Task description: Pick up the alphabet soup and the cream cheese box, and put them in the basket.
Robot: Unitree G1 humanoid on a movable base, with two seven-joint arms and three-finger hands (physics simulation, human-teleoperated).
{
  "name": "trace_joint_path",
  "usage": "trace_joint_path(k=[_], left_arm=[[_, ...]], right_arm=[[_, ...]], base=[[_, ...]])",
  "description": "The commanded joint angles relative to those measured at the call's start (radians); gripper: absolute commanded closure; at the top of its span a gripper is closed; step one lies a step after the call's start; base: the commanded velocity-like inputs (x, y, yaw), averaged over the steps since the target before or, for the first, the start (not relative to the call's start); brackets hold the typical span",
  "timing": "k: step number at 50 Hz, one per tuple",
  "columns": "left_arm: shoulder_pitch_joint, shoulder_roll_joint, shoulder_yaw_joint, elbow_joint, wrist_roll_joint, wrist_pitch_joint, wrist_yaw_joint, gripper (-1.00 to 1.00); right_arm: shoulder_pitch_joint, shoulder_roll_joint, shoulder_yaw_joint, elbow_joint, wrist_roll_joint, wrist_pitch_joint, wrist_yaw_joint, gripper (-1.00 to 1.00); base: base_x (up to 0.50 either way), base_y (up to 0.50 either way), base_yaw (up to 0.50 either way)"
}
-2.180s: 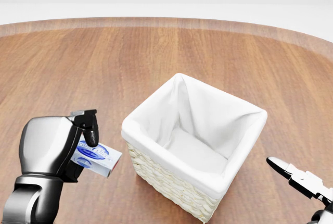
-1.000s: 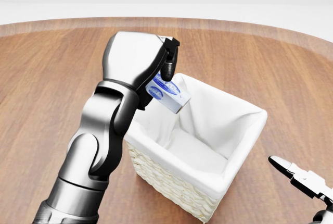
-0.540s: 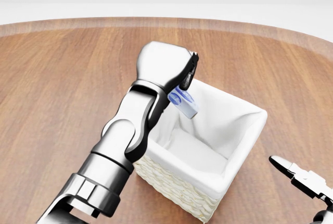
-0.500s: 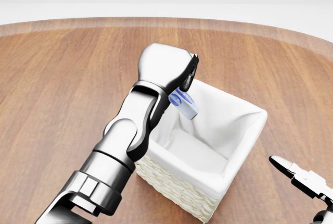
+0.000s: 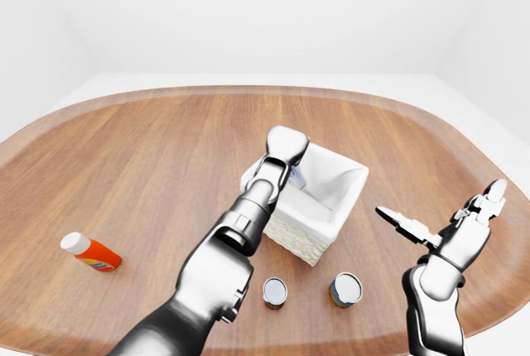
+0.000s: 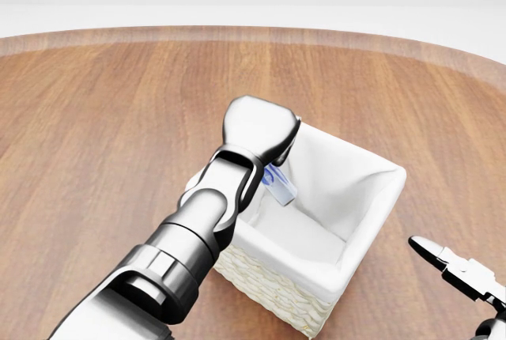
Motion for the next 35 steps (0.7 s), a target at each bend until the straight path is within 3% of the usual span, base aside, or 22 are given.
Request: trace_joint_path(k=[1,10,13,26,30,35], left_arm=[[-0.015,-0.034,0.003,0.055,0.098,0.005,0.054,1.00],[-0.018,-0.056,0.004,0.058,0.115,0.012,0.055,1.00],[-0.025,-0.059,-0.005,0.067,0.135,0.027,0.077,1.00],[-0.026,-0.088,-0.005,0.090,0.174,0.027,0.092,1.00],[-0.034,-0.084,0.021,0.094,0.144,0.027,0.085,1.00],[-0.024,-0.093,0.004,0.100,0.151,0.027,0.090,1.00]], right_arm=[[-0.001,-0.001,-0.001,0.006,0.001,0.003,0.000,-1.00],[-0.001,-0.001,0.000,0.004,0.003,0.007,0.000,-1.00],[0.000,-0.001,-0.001,-0.001,0.005,0.010,0.000,-1.00],[0.001,-0.001,-0.003,-0.001,0.013,0.007,0.000,-1.00],[0.001,0.000,-0.003,-0.006,0.015,0.013,0.000,-1.00],[-0.003,-0.002,-0.003,0.005,0.015,0.006,0.000,-1.00]], base=[[0.00,0.00,0.00],[0.00,0.00,0.00],[0.00,0.00,0.00],[0.00,0.00,0.00],[0.00,0.00,0.00],[0.00,0.00,0.00]])
